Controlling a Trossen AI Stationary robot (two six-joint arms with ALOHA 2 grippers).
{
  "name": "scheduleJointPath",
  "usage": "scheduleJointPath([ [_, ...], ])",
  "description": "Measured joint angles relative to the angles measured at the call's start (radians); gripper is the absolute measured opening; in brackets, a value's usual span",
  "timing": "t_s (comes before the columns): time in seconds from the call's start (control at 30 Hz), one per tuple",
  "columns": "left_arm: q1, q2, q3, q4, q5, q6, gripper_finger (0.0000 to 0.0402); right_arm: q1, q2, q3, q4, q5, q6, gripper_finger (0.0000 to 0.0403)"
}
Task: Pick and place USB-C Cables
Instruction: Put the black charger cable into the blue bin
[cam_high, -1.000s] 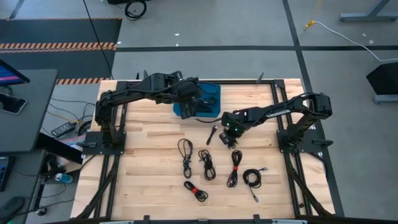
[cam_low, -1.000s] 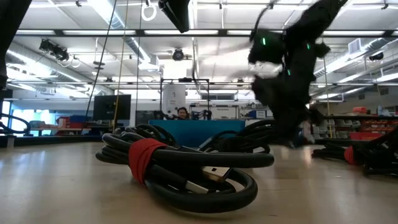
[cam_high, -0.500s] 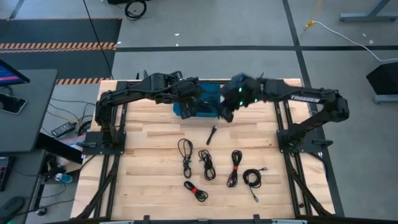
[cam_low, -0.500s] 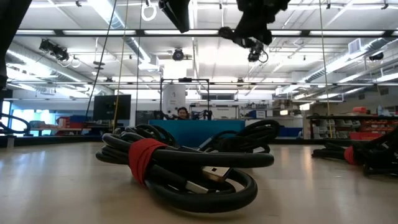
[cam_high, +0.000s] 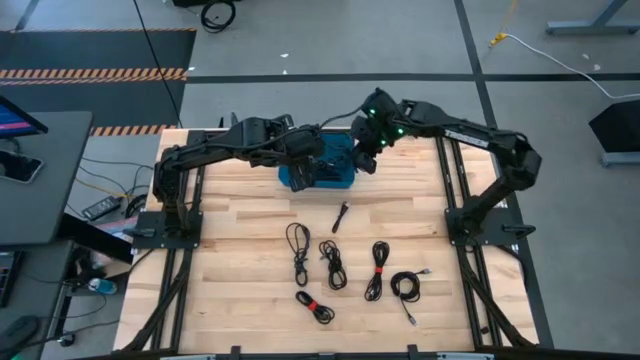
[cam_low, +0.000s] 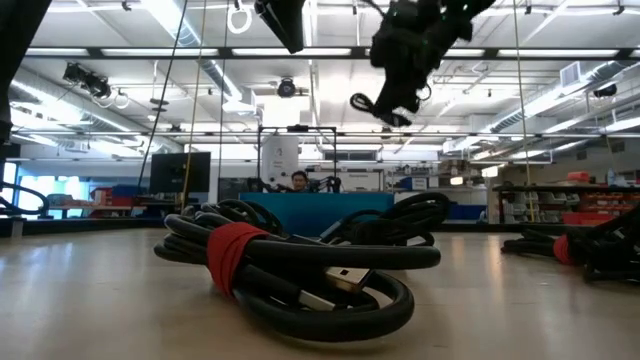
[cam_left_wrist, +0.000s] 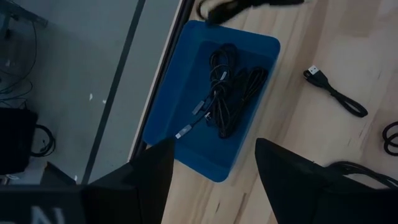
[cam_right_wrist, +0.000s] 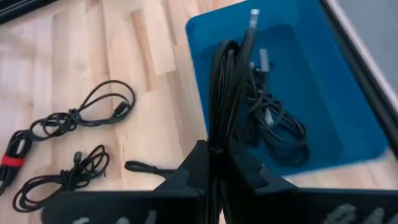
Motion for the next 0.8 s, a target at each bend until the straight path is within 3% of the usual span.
scheduleJointPath([
  [0.33,0.0,0.0,0.0,0.004,0.0,-0.001,0.0231,-0.048,0.152,0.001,0.108,-0.233,-0.113,0.0028],
  [0.8,0.0,0.0,0.0,0.005,0.0,-0.028,0.0231,-0.056,0.335,0.2,0.046,-0.273,-0.297,0.0028],
])
